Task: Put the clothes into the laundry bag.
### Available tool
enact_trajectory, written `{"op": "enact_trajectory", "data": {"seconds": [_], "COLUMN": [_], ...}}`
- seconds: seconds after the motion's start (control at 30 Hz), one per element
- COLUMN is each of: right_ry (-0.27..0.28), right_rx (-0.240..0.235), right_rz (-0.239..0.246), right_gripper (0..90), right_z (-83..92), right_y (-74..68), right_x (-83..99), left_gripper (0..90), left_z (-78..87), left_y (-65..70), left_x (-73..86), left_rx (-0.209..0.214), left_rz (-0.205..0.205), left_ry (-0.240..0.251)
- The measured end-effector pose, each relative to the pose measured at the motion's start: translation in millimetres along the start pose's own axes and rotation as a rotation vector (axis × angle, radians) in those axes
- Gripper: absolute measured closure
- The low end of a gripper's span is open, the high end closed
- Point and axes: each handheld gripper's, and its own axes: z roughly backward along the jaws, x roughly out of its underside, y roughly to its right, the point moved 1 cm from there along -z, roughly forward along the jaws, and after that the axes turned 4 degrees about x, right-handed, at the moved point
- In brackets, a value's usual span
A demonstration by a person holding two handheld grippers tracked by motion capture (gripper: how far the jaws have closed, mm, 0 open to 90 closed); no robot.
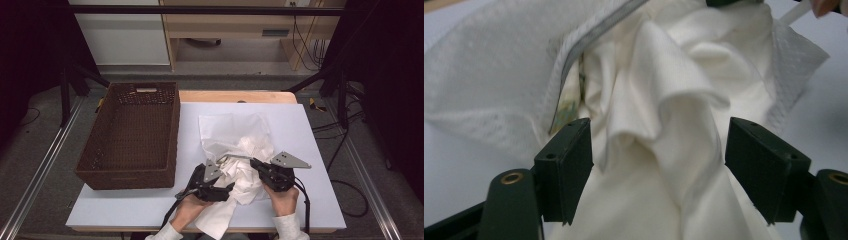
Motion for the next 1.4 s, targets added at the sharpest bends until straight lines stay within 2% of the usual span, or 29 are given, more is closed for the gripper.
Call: {"op": "enact_trajectory", "data": {"seconds": [0.07, 0.13, 0.2, 0.23, 0.27, 0.33, 0.4, 0.47, 0.57, 0.67, 0.77, 0.87, 0.97, 1.0, 1.1, 1.17, 1.23, 1.3, 1.37, 1.4], "right_ry": [-0.003, -0.004, -0.007, -0.007, -0.008, -0.008, -0.011, -0.01, -0.009, -0.006, -0.002, 0.005, 0.017, 0.023, 0.035, 0.035, 0.03, 0.022, 0.017, 0.016], "right_rx": [0.003, 0.006, 0.006, 0.006, 0.006, 0.002, 0.001, 0.001, -0.002, -0.008, -0.016, -0.029, -0.048, -0.054, -0.056, -0.046, -0.045, -0.033, -0.024, -0.021], "right_rz": [0.001, -0.003, 0.001, 0.005, 0.009, 0.002, 0.002, 0.005, -0.003, 0.001, -0.001, -0.005, -0.012, -0.003, -0.001, 0.0, -0.013, -0.018, -0.013, -0.012], "right_gripper": [88.8, 88.9, 88.9, 88.9, 88.8, 88.9, 88.9, 88.8, 88.8, 88.9, 88.9, 89.0, 89.0, 89.0, 89.0, 89.0, 89.0, 88.9, 88.9, 88.8], "right_z": [-0.4, -1.2, -2.0, -2.2, -2.5, -3.0, -3.1, -2.6, -2.7, -2.6, -1.5, -0.4, 1.6, 2.8, 5.5, 6.1, 6.1, 5.3, 4.6, 4.4], "right_y": [-0.1, -0.9, -1.7, -2.0, -2.0, -1.6, -1.7, -1.8, -1.4, -2.0, -1.9, -2.1, -3.2, -3.8, -5.2, -4.1, -1.5, 0.6, 1.8, 2.2], "right_x": [-0.2, -0.3, -0.3, -0.3, -0.2, 0.0, 0.1, 0.1, 0.0, -0.2, -0.6, -1.4, -3.1, -4.1, -5.9, -5.9, -4.6, -3.3, -2.2, -1.7], "left_gripper": [26.4, 27.2, 28.4, 30.8, 37.6, 57.5, 75.5, 80.2, 82.3, 84.5, 85.5, 86.0, 86.2, 86.3, 86.2, 85.8, 84.8, 76.8, 56.7, 46.6], "left_z": [-0.4, -10.4, -18.1, -19.5, -19.8, -18.9, -15.0, -9.3, -7.1, -12.4, -21.9, -31.5, -51.9, -58.9, -74.9, -78.1, -74.5, -65.4, -51.7, -43.6], "left_y": [-1.7, -3.8, -3.8, -2.5, -0.9, 2.4, 8.3, 14.0, 15.9, 18.3, 23.5, 29.5, 29.7, 27.8, 22.6, 21.6, 22.6, 24.1, 26.8, 29.1], "left_x": [11.1, 23.2, 28.1, 28.1, 26.7, 23.4, 20.0, 14.6, 2.8, -9.6, -21.8, -32.5, -39.8, -40.4, -38.5, -37.2, -35.4, -33.6, -31.9, -30.7], "left_rx": [0.003, 0.019, 0.028, 0.018, 0.011, -0.007, -0.011, 0.006, 0.027, 0.029, 0.029, 0.008, -0.025, -0.027, -0.047, -0.042, -0.032, 0.017, 0.078, 0.071], "left_rz": [0.006, 0.021, 0.04, 0.033, 0.022, -0.006, -0.025, -0.036, -0.023, -0.026, -0.035, -0.06, -0.083, -0.079, -0.08, -0.093, -0.096, -0.088, -0.073, -0.077], "left_ry": [-0.029, -0.07, -0.074, -0.062, -0.056, -0.049, -0.006, 0.051, 0.095, 0.097, 0.096, 0.093, 0.061, 0.05, 0.062, 0.077, 0.088, 0.105, 0.109, 0.106]}}
